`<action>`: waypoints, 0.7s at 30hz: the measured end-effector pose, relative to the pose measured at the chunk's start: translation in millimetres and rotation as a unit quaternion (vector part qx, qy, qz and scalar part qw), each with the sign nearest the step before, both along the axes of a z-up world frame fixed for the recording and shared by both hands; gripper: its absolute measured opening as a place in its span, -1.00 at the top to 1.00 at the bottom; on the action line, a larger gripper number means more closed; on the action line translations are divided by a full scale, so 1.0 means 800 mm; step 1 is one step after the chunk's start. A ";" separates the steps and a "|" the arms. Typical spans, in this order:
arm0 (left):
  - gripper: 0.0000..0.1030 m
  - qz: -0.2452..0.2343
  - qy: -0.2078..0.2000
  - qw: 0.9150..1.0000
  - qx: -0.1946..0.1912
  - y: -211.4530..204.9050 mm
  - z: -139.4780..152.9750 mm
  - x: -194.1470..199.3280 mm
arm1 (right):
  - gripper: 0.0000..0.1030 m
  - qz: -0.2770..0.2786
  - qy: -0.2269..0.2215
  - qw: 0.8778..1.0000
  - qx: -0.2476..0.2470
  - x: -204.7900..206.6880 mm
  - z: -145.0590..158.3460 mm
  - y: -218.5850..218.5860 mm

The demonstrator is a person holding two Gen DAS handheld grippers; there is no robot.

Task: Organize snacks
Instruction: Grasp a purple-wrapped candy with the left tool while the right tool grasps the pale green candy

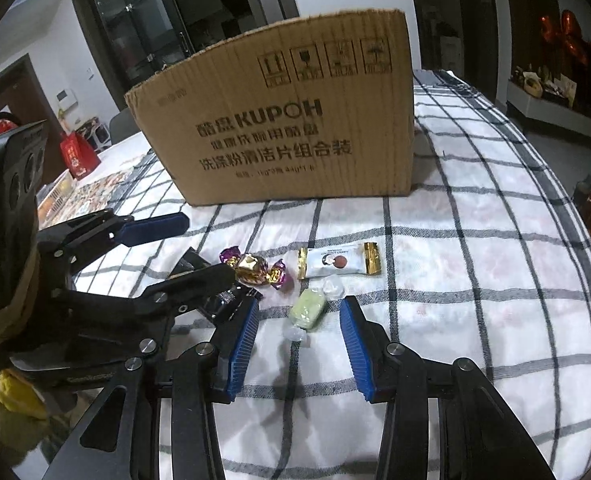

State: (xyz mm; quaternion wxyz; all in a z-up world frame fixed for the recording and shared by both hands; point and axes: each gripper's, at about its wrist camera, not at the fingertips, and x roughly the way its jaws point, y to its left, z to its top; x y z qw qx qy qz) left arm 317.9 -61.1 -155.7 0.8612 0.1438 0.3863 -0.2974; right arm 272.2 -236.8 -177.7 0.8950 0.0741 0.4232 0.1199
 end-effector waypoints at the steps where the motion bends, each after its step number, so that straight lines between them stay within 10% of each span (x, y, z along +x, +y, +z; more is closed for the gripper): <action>1: -0.16 0.000 0.002 1.000 0.000 -0.001 -0.002 0.001 | 0.24 0.000 0.001 1.000 0.002 0.002 -0.002 -0.001; 21: 0.42 -0.007 0.033 0.999 0.001 -0.020 -0.030 0.017 | 0.37 -0.003 0.027 0.999 0.026 0.020 -0.025 -0.001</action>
